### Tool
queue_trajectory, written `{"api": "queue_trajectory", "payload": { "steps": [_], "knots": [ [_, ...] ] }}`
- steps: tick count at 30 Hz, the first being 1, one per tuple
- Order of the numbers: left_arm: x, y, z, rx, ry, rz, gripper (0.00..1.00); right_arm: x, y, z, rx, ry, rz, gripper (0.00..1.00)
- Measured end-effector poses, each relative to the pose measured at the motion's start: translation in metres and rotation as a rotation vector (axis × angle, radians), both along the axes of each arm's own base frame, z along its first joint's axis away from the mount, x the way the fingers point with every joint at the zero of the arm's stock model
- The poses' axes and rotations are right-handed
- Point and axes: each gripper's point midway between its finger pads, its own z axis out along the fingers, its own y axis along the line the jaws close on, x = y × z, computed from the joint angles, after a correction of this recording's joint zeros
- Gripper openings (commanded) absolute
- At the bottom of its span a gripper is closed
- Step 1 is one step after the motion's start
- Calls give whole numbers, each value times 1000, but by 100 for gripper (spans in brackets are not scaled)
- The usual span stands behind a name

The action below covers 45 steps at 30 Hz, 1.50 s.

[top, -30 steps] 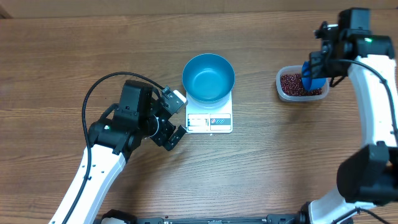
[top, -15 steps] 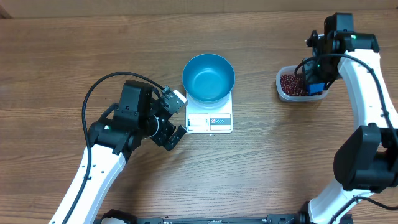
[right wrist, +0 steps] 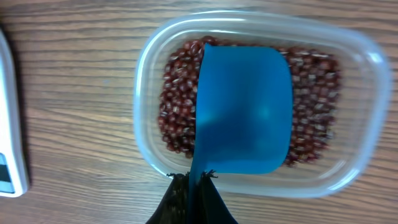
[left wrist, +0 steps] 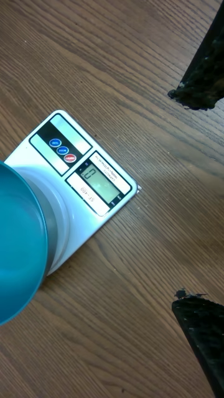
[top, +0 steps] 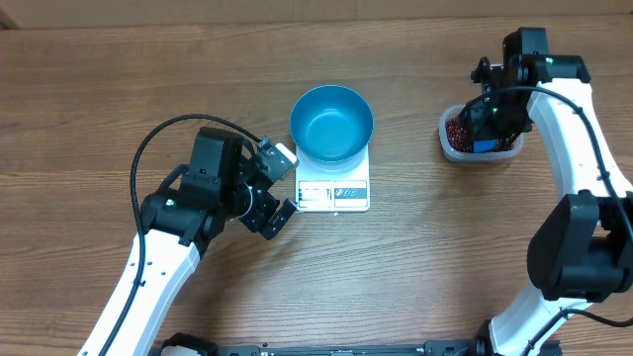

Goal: Scoop item into bowl and weigh 150g on scale
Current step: 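Push the blue scoop through the beans with the right gripper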

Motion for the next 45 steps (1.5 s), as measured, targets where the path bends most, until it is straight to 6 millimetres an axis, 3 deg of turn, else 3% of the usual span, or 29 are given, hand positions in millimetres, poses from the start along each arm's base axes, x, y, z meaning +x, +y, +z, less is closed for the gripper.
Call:
{"api": "queue_trajectory", "payload": {
  "steps": [18, 24, 33, 45],
  "knots": [
    [0, 0, 0, -2, 1, -1, 100, 1, 19, 1, 242, 9, -98, 4],
    [0, 0, 0, -2, 1, -1, 100, 1, 9, 7, 371, 1, -161, 4],
    [0, 0, 0, -2, 1, -1, 100, -1, -25, 23, 594, -30, -301, 4],
    [0, 0, 0, -2, 1, -1, 100, -5, -46, 27, 638, -47, -366, 4]
  ]
}}
